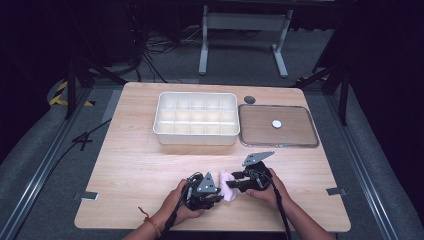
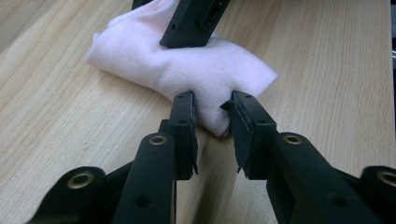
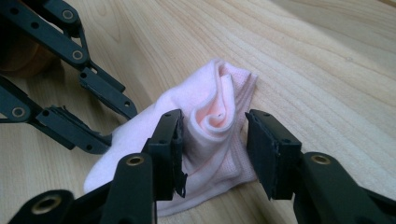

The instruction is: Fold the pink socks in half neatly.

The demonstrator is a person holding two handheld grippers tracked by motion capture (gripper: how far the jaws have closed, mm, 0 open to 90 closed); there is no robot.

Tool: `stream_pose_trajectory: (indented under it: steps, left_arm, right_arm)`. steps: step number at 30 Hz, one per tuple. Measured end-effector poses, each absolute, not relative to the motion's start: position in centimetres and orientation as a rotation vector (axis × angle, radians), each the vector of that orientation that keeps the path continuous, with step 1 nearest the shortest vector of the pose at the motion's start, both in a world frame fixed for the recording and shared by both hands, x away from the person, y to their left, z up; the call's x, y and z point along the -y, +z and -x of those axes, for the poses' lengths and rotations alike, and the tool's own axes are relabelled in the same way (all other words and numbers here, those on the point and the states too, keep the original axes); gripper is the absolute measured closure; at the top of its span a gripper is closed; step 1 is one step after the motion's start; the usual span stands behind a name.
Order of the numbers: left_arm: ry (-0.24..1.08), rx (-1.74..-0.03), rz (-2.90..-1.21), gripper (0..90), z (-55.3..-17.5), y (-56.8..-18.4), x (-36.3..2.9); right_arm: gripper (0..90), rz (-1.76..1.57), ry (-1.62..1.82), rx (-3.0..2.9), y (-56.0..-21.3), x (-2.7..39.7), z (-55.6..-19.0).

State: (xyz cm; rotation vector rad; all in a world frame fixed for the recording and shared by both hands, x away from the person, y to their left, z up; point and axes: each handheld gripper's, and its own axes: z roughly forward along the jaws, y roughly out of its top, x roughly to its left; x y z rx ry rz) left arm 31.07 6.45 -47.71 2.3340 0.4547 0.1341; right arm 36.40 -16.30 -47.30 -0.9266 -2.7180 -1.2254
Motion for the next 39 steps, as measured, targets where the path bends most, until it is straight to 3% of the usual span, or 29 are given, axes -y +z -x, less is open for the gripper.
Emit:
stream_pose_trajectory:
  steps: [9, 18, 23, 31, 39]
  left_arm:
    - [0.134, -0.452, -2.337, 66.6, -31.2, -47.7, -6.7]
    - [0.158, -0.527, -2.37, 34.0, -32.3, -46.6, -9.5]
    - [0.185, -0.595, -2.381, 25.6, -32.7, -46.6, -12.0]
    - [0.204, -0.688, -2.369, 21.8, -32.7, -47.3, -16.9]
    - [0.271, -0.752, -2.32, 19.1, -32.8, -47.8, -19.0]
  right_arm:
    - [69.6, 0.896, -1.227, 2.658, -47.5, 16.4, -36.7]
    - [73.4, 0.875, -1.275, 2.725, -46.8, 16.3, -36.0]
    - [73.5, 0.862, -1.31, 2.768, -46.2, 16.3, -35.6]
    - [73.7, 0.855, -1.362, 2.791, -45.8, 16.9, -35.5]
    - [73.8, 0.84, -1.396, 2.848, -45.2, 17.4, -35.2]
